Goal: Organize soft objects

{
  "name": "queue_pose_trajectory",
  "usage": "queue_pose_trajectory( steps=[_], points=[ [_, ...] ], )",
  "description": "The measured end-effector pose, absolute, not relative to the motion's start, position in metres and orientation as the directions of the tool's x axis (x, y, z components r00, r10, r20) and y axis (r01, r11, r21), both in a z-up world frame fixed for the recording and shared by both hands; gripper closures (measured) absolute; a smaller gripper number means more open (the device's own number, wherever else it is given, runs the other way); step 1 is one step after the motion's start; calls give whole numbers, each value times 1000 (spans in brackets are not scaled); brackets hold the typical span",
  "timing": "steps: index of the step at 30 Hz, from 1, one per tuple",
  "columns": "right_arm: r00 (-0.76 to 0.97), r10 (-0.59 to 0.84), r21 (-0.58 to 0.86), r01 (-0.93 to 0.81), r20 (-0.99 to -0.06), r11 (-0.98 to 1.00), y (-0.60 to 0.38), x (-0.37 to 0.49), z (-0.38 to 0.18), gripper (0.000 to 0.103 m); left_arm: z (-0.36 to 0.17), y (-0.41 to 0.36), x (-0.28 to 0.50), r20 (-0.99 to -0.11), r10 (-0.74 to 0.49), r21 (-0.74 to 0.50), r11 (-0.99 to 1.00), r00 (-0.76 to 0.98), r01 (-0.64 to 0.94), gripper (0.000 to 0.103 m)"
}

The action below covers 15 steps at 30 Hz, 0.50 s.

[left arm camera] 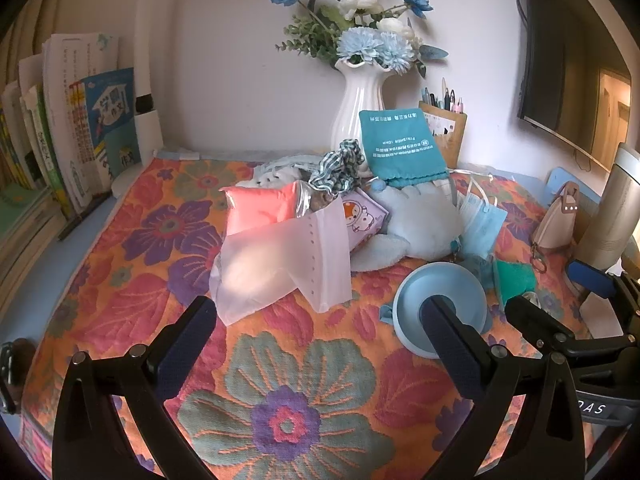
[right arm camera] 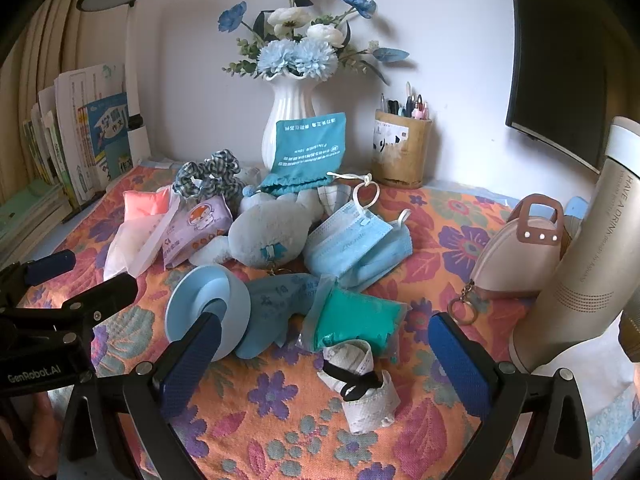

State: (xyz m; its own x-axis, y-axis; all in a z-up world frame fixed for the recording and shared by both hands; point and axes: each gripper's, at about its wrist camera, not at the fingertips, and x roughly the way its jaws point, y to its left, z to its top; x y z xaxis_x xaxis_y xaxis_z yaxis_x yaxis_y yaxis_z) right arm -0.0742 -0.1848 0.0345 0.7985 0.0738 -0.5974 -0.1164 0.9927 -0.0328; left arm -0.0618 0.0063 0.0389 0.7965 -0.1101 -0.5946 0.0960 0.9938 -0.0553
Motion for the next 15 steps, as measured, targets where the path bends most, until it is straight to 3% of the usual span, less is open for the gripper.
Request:
queue_pose_trajectory(
  steps=[15],
  points=[
    [790,81,-17,-114,-608,993,-188,-71,33,0,39,5,-61,-595,-111,-56,994,796,97,1]
  ],
)
